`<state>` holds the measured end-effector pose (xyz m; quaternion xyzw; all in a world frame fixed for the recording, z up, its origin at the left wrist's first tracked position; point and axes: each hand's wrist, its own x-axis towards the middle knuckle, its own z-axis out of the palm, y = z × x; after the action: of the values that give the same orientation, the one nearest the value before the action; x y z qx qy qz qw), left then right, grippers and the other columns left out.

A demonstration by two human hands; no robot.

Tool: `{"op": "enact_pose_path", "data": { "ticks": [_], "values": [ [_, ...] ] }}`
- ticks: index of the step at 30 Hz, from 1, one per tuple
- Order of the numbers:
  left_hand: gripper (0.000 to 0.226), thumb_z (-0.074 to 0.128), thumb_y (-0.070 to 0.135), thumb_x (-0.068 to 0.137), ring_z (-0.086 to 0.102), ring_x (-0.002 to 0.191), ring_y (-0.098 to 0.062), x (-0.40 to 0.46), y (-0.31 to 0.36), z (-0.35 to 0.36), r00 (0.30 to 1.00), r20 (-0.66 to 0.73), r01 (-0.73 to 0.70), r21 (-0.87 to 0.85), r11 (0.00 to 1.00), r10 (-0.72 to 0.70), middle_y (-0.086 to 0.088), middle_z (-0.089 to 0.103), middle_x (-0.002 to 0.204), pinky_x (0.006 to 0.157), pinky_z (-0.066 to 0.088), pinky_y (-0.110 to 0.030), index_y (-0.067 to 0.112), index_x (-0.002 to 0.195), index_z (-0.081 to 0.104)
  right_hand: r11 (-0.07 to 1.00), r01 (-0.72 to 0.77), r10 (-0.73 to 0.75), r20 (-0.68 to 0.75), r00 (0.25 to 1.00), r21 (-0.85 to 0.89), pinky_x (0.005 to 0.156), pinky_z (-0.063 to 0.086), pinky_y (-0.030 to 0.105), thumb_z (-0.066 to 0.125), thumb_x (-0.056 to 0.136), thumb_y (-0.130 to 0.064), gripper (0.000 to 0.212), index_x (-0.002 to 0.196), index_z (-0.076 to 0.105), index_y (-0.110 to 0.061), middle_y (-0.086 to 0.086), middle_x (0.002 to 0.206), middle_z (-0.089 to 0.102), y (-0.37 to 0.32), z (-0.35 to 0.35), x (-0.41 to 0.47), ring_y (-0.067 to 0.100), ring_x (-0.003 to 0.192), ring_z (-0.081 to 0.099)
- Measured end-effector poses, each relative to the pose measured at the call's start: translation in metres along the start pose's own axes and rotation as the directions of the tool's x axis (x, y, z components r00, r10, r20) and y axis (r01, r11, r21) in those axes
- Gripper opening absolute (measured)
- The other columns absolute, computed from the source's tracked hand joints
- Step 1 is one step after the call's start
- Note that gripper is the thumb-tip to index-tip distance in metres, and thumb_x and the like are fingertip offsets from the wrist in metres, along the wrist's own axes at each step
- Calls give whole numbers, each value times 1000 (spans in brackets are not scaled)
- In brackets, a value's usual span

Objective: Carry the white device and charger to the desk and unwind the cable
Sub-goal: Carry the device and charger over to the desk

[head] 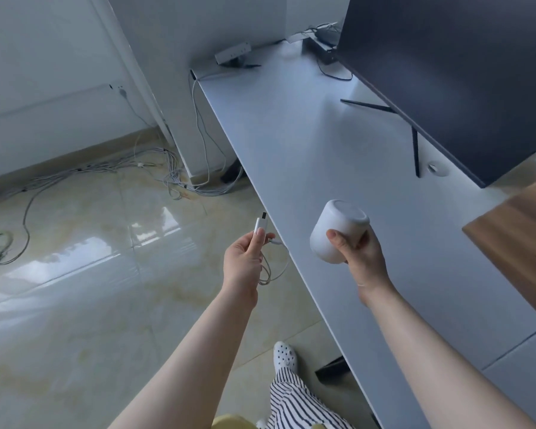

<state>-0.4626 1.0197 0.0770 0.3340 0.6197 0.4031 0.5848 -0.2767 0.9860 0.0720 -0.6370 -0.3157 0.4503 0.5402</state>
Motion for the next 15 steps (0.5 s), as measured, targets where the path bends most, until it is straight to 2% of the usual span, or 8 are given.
{"op": "enact_pose_path", "data": {
  "ticks": [5,8,10,13,15],
  "values": [
    [27,55,34,94,27,46,-6,35,24,10,1000,-25,-9,-21,1000,8,3,37,60,44,26,-16,15,89,74,1000,5,-4,44,999,-9,86,50,30,76,55,-52,61,111,58,-36,-9,114,65,-15,17,45,4,102,61],
    [31,54,33,95,33,51,-8,51,34,13,999,-39,2,-33,999,-4,16,48,48,52,29,-20,9,98,73,1000,11,-10,51,999,-14,86,50,31,75,54,-53,70,118,57,-32,-7,117,64,-21,26,66,5,104,61],
    [32,54,33,95,35,53,-8,62,40,14,999,-45,9,-25,1000,-10,19,50,42,54,29,-23,7,100,73,1000,11,-10,50,999,-17,87,50,32,75,54,-53,73,120,56,-29,-5,119,64,-24,31,77,6,105,60],
    [30,55,34,94,38,54,-5,79,50,13,999,-47,5,-44,999,-7,19,58,55,56,30,-22,11,95,74,1000,4,-3,55,999,-23,86,50,32,75,53,-53,73,119,56,-29,-5,118,64,-28,41,93,6,104,60],
    [26,56,34,94,39,56,-6,92,56,12,999,-51,0,-54,999,-3,14,61,66,57,31,-23,14,90,74,1000,2,-2,57,998,-14,82,50,28,75,52,-53,72,117,56,-29,-7,115,64,-31,49,104,0,98,61]
  ]
}}
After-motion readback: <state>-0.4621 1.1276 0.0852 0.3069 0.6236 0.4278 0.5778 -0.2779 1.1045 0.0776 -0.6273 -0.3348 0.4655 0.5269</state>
